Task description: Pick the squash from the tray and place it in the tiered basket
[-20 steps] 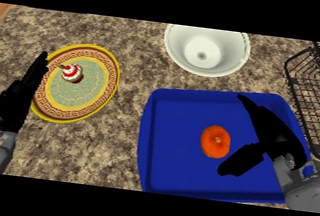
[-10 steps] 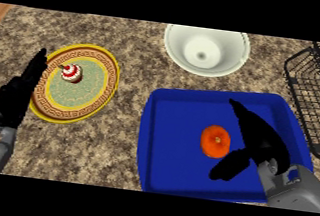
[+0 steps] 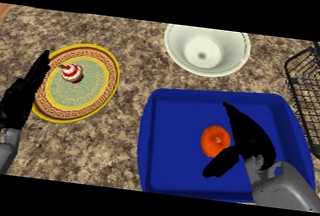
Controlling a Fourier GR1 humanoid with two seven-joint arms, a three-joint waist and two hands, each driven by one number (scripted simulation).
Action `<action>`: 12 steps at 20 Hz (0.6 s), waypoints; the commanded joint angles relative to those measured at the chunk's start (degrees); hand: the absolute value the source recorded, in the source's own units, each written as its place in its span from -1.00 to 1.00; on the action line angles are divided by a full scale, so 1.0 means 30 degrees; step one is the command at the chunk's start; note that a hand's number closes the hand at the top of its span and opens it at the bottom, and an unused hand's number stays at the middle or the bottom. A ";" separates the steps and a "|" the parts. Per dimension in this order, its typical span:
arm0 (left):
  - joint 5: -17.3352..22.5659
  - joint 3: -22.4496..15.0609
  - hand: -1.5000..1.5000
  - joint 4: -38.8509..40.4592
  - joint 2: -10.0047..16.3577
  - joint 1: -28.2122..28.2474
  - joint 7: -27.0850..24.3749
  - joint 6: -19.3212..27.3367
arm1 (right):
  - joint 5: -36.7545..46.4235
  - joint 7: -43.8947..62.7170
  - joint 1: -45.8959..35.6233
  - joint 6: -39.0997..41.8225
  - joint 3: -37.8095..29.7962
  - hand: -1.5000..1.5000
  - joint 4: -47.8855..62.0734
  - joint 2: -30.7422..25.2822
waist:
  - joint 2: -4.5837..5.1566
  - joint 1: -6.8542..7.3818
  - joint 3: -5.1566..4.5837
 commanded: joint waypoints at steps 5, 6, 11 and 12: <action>-0.0599 0.0371 0.00 -0.1114 -0.0223 0.0953 0.0222 -0.0315 | 0.0799 0.1739 0.0510 0.1181 -0.0926 -1.00 0.0819 0.1329 | -0.0012 -0.0002 0.0006; -0.0593 0.0043 0.00 -0.0653 -0.0768 0.0111 0.0574 -0.0316 | 0.1432 0.0874 -0.0557 0.0489 -0.0764 -1.00 0.3281 0.2625 | 0.0031 0.0065 0.0008; -0.1009 0.0803 0.00 -0.0079 -0.0894 -0.0067 0.0027 -0.0514 | 0.1383 -0.0103 -0.0044 0.1722 -0.1785 -1.00 0.3467 0.2674 | 0.0021 -0.0001 0.0007; -0.0660 0.0886 0.00 -0.2384 -0.0170 0.1075 0.1678 -0.1132 | 0.1484 0.0389 0.1092 0.1674 -0.1451 -1.00 0.2103 0.2405 | -0.0026 0.0028 0.0012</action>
